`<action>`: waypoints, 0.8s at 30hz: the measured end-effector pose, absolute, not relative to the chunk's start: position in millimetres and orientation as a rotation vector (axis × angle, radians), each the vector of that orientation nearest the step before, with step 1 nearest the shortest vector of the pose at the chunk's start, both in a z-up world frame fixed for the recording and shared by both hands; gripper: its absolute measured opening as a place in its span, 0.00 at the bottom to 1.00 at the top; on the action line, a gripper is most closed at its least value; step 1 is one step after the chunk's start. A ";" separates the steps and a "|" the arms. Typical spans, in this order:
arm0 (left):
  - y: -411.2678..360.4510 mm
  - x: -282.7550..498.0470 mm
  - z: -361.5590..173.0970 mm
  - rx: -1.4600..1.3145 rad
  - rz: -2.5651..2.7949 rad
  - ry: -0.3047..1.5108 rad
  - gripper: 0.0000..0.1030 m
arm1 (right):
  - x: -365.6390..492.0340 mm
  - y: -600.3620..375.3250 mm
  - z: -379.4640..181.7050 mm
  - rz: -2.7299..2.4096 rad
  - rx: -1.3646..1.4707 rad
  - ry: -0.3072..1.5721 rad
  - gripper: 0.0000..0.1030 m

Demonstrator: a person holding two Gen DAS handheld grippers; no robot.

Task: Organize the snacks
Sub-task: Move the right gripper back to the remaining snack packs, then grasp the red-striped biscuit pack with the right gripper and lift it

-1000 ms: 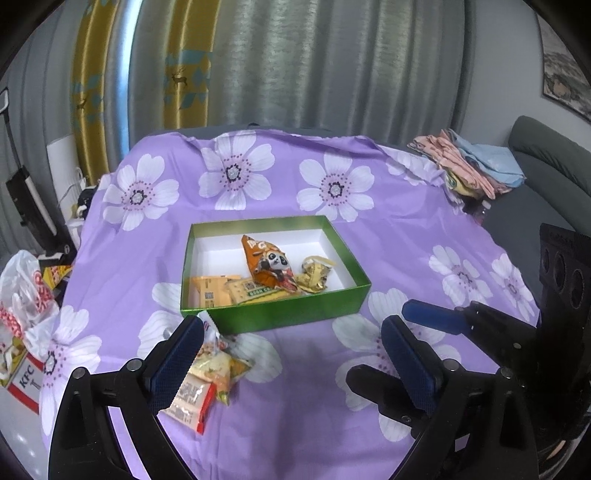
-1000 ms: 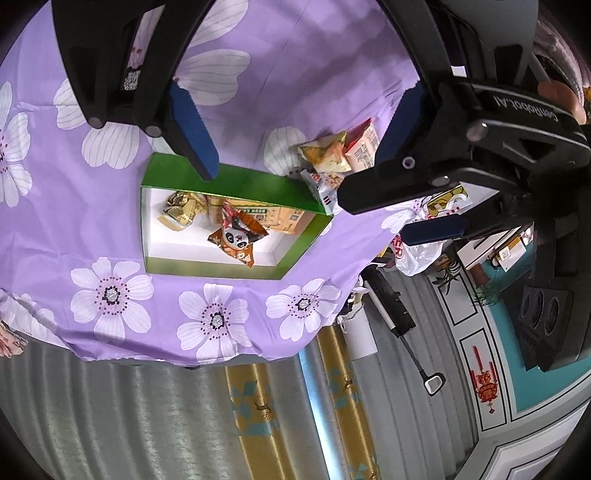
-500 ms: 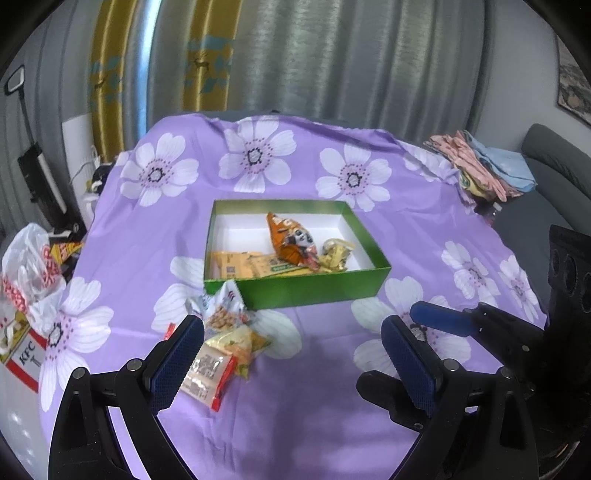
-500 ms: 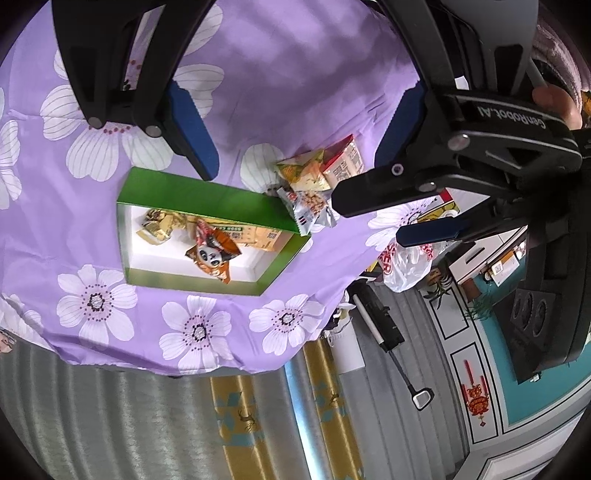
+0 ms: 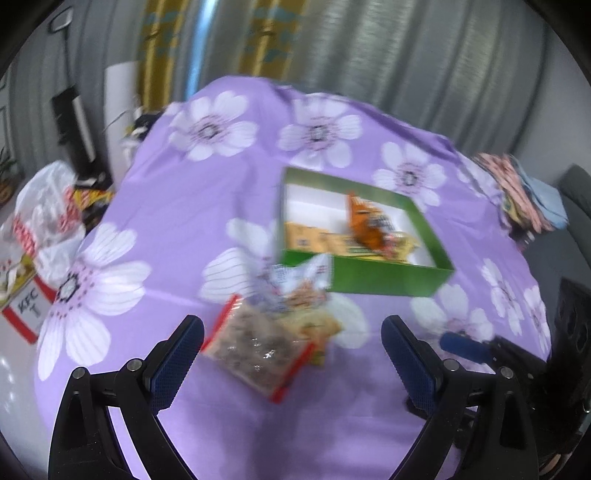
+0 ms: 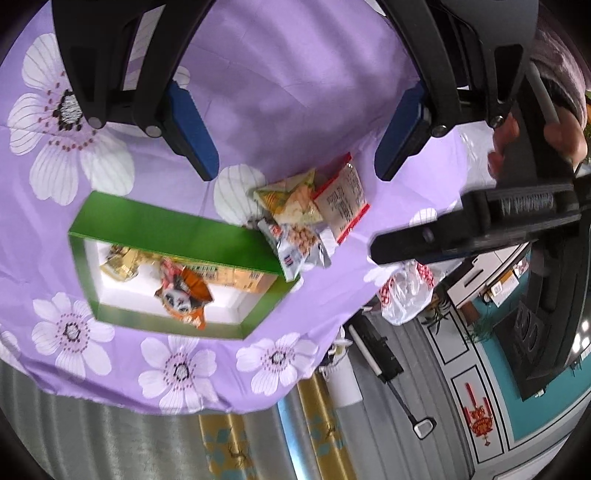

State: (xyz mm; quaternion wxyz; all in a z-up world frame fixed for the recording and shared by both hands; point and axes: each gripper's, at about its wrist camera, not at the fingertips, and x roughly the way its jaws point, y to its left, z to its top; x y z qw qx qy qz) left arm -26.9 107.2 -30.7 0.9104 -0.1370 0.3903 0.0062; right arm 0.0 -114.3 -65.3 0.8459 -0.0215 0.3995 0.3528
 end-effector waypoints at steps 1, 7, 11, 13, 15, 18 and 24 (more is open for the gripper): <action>113.5 -26.8 -34.5 -0.292 0.022 0.810 0.94 | 1.4 -111.9 -69.1 0.748 -0.044 0.854 0.84; 135.9 -22.0 -60.6 -0.338 -0.004 0.830 0.94 | 4.6 -90.5 -91.3 0.801 -0.051 0.922 0.84; 143.1 -16.3 -76.6 -0.369 -0.071 0.826 0.94 | 1.2 -71.4 -106.9 0.844 -0.066 0.954 0.84; 145.1 -10.9 -80.2 -0.362 -0.097 0.819 0.94 | 1.4 -63.7 -113.2 0.863 -0.058 0.970 0.82; 149.0 -5.0 -82.9 -0.350 -0.129 0.810 0.94 | 0.1 -53.2 -119.6 0.879 -0.066 0.979 0.73; 154.8 5.5 -88.2 -0.346 -0.176 0.821 0.94 | 2.2 -41.1 -126.1 0.880 -0.085 0.984 0.67; 164.3 25.0 -109.4 -0.407 -0.247 0.886 0.94 | 17.0 -25.7 -138.2 0.852 -0.062 1.025 0.58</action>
